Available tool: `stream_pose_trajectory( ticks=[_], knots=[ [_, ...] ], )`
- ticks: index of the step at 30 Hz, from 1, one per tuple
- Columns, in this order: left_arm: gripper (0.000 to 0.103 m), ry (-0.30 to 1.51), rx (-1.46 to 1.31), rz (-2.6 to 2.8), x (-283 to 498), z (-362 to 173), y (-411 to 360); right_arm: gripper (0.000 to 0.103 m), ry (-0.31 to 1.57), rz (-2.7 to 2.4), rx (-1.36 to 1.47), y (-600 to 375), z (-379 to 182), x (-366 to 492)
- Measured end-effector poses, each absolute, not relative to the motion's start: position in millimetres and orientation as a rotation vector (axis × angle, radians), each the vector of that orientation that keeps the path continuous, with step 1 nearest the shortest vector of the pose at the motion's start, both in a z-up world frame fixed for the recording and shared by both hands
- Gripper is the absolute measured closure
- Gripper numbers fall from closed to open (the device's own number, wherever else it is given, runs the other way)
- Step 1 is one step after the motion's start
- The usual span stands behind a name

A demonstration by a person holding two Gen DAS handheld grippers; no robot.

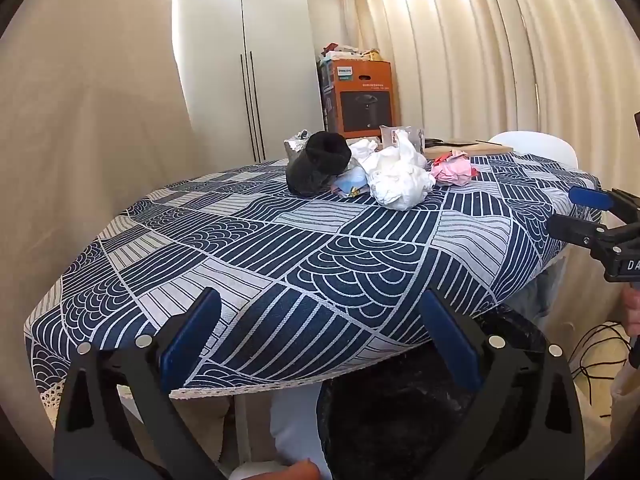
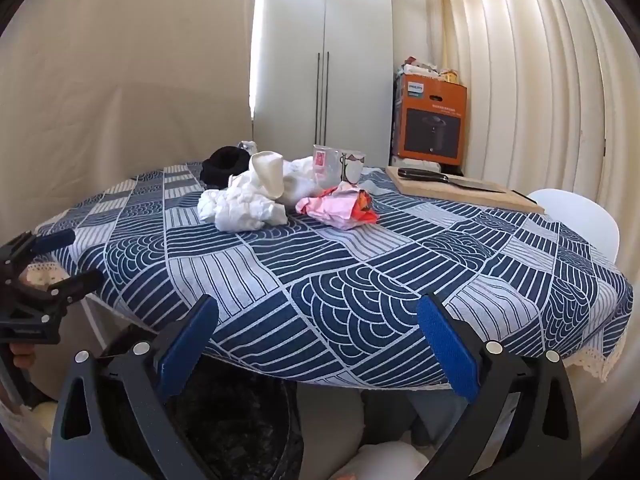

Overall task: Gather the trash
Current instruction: 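Move both tools toward the pile of trash on the table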

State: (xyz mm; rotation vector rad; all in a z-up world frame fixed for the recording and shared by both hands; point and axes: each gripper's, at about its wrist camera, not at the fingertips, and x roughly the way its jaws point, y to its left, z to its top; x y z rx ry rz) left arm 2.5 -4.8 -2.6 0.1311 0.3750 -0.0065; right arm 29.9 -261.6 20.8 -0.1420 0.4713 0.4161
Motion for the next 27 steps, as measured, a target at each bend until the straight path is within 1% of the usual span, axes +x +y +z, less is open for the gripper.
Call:
stream_pose_trajectory(
  ticks=[7,27],
  knots=[
    [0.006,0.374,0.131,-0.014,1.0,-1.4,-5.4,0.008,0.505,0.414,-0.158,-259.0,15.2,35.1],
    [0.006,0.376,0.111,0.020,6.8,2.2,-8.7,0.008,0.522,0.450,-0.175,-259.3,15.8,35.9]
  ],
)
